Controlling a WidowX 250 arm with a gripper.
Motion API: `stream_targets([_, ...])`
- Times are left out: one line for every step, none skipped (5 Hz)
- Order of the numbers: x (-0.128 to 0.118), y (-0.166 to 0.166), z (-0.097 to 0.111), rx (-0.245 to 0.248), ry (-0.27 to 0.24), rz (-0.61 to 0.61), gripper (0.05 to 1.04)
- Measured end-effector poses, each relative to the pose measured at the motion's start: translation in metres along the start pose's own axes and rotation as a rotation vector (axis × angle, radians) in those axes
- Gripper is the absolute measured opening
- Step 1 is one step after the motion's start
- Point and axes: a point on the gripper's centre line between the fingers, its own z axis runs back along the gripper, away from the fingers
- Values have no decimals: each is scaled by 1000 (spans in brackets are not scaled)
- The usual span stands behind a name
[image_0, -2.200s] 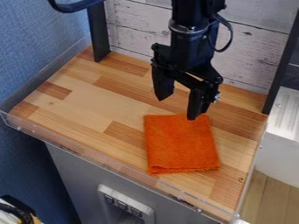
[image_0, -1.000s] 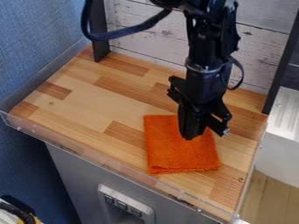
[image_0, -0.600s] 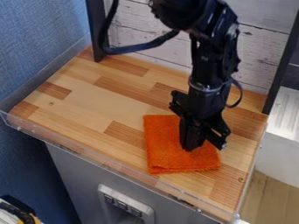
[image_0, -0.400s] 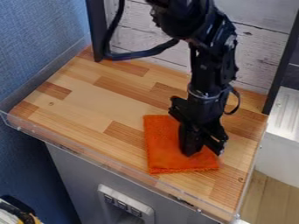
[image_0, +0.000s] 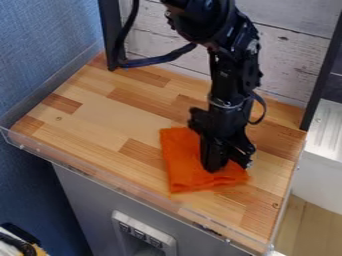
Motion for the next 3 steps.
stream_targets([5,21,1,11,-12,80,59])
stream_targets([9,36,3,16,-13,152,58])
stream_targets([13,51,6,13,-22,221,58])
